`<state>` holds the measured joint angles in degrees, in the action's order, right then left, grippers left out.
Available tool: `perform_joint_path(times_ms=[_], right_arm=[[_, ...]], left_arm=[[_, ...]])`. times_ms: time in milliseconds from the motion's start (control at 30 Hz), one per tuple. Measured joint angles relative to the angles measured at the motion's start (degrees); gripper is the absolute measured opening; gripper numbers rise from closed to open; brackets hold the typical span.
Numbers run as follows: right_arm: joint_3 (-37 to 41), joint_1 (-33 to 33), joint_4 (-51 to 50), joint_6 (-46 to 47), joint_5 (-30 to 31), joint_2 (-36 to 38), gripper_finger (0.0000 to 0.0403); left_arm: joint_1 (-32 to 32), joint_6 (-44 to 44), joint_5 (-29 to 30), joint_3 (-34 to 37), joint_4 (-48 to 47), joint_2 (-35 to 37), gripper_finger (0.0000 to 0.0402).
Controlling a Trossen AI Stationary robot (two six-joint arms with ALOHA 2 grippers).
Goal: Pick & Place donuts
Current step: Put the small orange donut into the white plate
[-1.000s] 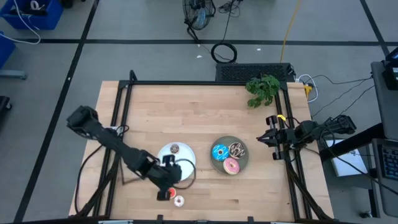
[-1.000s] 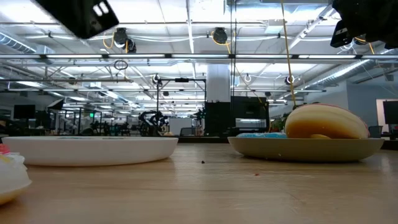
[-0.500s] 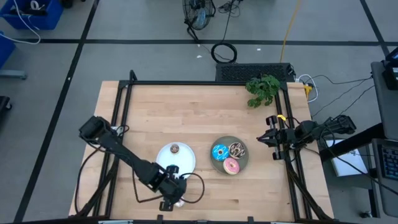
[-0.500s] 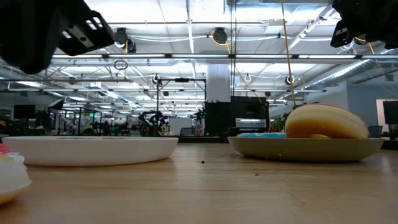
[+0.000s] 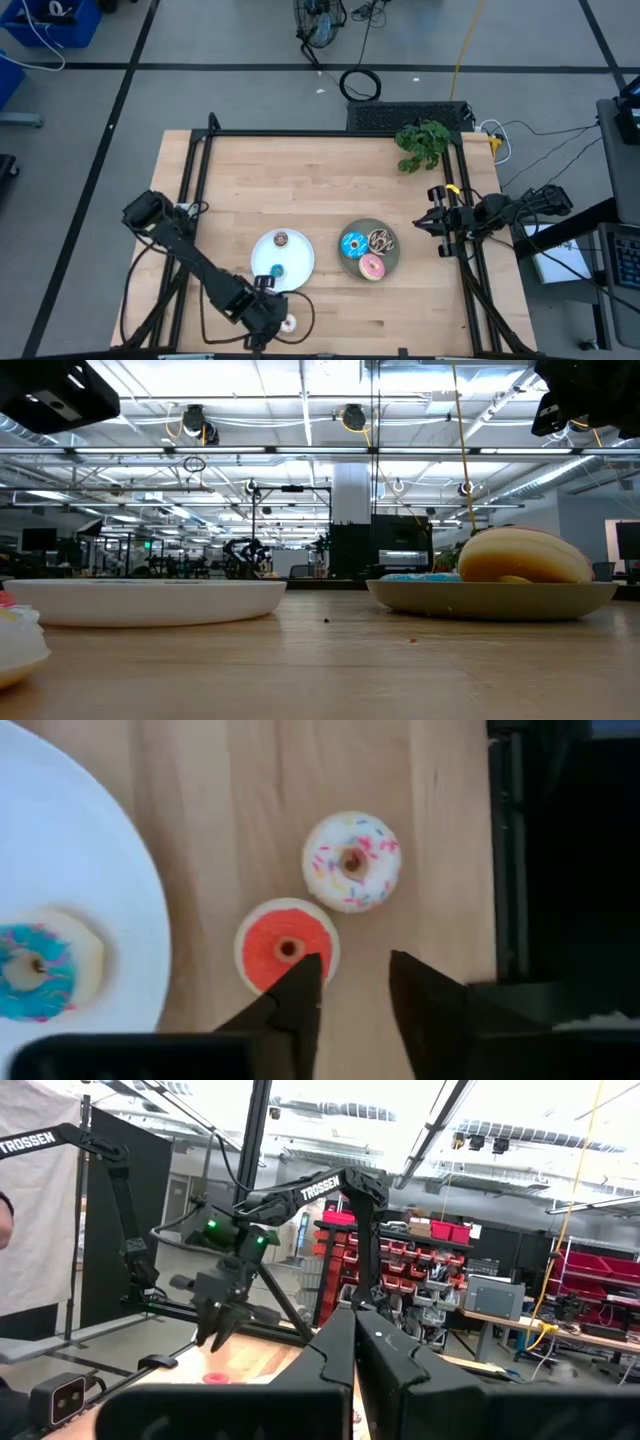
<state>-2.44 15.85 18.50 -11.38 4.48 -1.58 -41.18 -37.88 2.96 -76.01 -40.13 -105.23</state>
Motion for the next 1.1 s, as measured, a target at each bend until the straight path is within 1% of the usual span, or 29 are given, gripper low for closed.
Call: perform_joint_path(times_ms=[167,300,467,600,733,900,1100], right_arm=[[-0.01,-0.01,0.07,-0.01,0.05,0.0,0.0],[-0.02,-0.01,0.09,-0.02,0.1,0.0,0.0],[0.0,0.0,-0.03,-0.23,0.15,-0.02,0.0],[-0.02,-0.01,0.37,-0.46,0.01,-0.35,0.0],[-0.01,0.0,0.4,-1.07,0.0,-0.69,0.0],[-0.02,-0.01,0.63,-1.48,-0.01,-0.98,0.0],[-0.01,-0.01,1.47,-1.77,-0.01,-0.96,0.0]], left_arm=[[-1.32,2.89,3.25,0.0,1.26,-0.18,0.0183],[-1.27,2.76,3.16,0.0,1.47,-0.85,0.0204],[-0.9,3.4,2.58,0.0,3.29,-1.93,0.0207],[-0.53,4.72,-0.02,-0.02,3.95,-4.43,0.0207],[-0.93,6.15,-1.29,0.0,3.28,-6.28,0.0207],[-0.95,7.12,-0.05,0.0,0.46,-6.82,0.0207],[-0.84,7.6,-0.57,-0.31,0.81,-6.43,0.0207]])
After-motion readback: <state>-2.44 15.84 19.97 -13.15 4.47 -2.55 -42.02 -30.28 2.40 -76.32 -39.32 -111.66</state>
